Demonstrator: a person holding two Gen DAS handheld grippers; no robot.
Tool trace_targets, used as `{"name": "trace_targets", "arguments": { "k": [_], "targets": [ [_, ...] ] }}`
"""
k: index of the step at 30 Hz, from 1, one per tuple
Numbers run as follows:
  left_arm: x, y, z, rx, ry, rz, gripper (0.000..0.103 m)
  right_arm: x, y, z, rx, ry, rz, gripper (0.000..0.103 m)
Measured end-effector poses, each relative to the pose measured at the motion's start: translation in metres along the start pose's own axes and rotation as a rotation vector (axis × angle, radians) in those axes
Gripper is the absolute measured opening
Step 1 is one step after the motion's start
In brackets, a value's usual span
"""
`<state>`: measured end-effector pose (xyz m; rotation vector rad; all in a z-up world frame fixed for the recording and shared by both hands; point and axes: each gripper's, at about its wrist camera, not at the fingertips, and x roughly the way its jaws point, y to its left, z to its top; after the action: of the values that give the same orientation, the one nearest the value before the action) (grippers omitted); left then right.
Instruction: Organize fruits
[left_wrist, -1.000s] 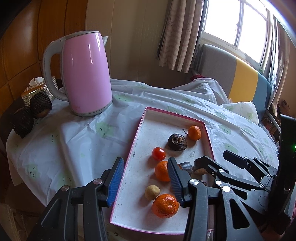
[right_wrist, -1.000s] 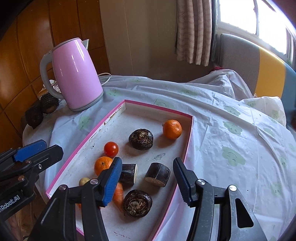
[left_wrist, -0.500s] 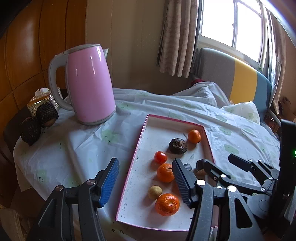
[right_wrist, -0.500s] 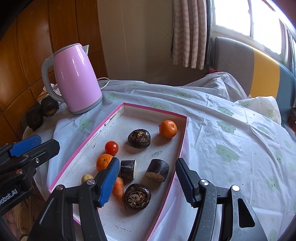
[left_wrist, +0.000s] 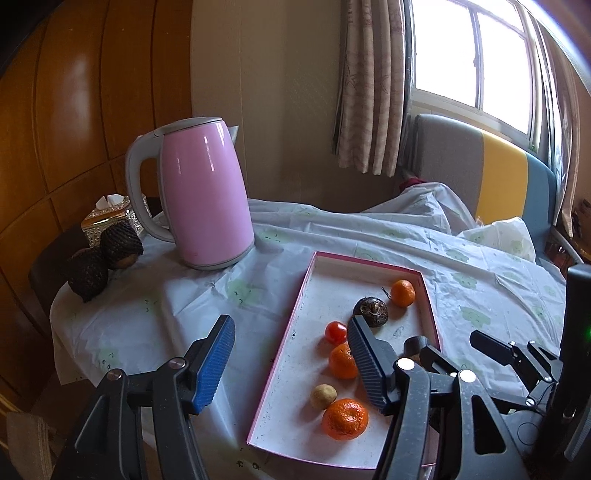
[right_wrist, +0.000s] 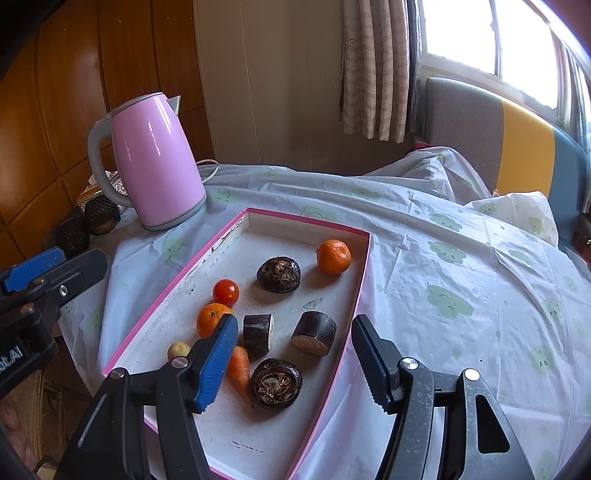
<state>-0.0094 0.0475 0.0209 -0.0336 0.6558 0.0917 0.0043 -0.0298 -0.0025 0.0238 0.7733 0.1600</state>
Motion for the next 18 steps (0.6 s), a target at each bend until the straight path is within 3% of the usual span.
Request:
{"name": "trace_targets", "arguments": {
  "k": [18],
  "targets": [
    [0.0064,-0.0042,-0.0048,0.010,0.021,-0.005,0.063,0.0003,-0.0007,-0.0068,-0.004,0.004,-0.005,0.068]
  ]
}}
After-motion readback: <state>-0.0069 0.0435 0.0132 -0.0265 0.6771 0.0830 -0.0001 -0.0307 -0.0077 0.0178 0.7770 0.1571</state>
